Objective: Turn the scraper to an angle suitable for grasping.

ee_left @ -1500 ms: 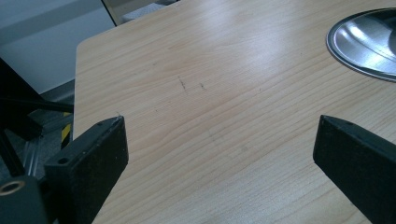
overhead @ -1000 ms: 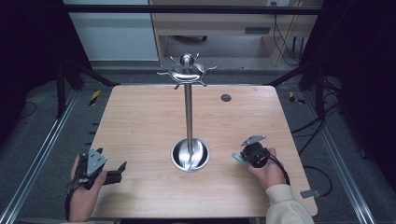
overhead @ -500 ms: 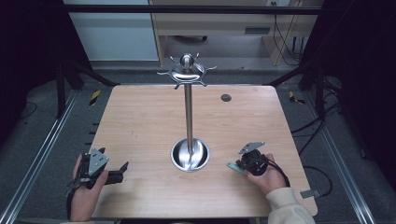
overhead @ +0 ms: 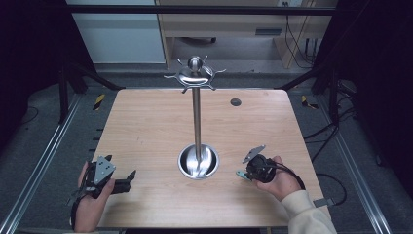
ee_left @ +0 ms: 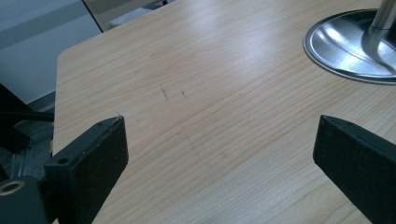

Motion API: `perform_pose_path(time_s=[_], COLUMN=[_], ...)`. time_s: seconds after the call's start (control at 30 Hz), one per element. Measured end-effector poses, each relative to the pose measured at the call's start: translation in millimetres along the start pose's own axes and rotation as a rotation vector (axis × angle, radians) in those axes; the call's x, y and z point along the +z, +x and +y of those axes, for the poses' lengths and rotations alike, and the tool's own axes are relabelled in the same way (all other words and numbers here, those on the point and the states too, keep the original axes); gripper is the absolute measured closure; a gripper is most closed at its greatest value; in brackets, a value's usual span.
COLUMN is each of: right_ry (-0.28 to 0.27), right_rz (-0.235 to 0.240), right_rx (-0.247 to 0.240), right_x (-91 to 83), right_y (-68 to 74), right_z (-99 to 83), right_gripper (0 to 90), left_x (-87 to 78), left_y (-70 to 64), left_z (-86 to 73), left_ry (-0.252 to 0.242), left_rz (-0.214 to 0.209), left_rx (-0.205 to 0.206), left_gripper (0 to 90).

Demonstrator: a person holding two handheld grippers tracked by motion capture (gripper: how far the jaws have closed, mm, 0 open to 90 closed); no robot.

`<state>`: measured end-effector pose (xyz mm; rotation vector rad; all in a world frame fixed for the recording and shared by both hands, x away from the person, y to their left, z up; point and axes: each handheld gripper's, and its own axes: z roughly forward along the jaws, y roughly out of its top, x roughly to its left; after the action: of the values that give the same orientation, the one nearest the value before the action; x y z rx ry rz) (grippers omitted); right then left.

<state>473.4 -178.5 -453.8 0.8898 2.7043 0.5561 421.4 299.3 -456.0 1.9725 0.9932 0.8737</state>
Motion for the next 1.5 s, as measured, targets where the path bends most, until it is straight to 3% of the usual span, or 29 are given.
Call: perform_pose_path(time_s=[0.03, 0.07, 0.1, 0.17, 0.37, 0.8, 1.5], right_ry=[0.015, 0.068, 0.068, 0.118, 0.176, 0.216, 0.24], right_rz=[0.011, 0.031, 0.031, 0.047, 0.057, 0.085, 0.11], right_rx=[-0.004, -0.01, -0.01, -0.029, -0.028, -0.025, -0.032], right_x=[-0.3, 0.9, 0.9, 4.0, 12.1, 21.2, 24.9], right_y=[-0.9, -2.3, -2.3, -4.0, -6.5, -10.6, -14.2], right_z=[1.6, 5.9, 5.9, 11.7, 17.4, 16.7, 18.8], right_gripper=[77.4, 73.2, 73.2, 69.4, 65.7, 64.7, 73.4], left_x=[0.5, 1.1, 1.4, 1.3, -1.0, -1.9, -0.2], left_y=[-0.6, -1.3, -1.7, -2.1, 0.2, -2.7, -4.6], left_z=[0.2, 0.5, 0.7, 0.8, 0.1, 0.8, 1.4], left_ry=[-0.001, -0.004, -0.006, -0.013, -0.03, -0.022, -0.014], left_rz=[0.002, 0.004, 0.002, 0.01, 0.01, 0.02, 0.011], left_rx=[-0.002, -0.002, -0.001, 0.003, -0.016, 0.0, 0.017], left_gripper=[2.9, 3.0, 3.0, 2.9, 3.0, 2.9, 3.0])
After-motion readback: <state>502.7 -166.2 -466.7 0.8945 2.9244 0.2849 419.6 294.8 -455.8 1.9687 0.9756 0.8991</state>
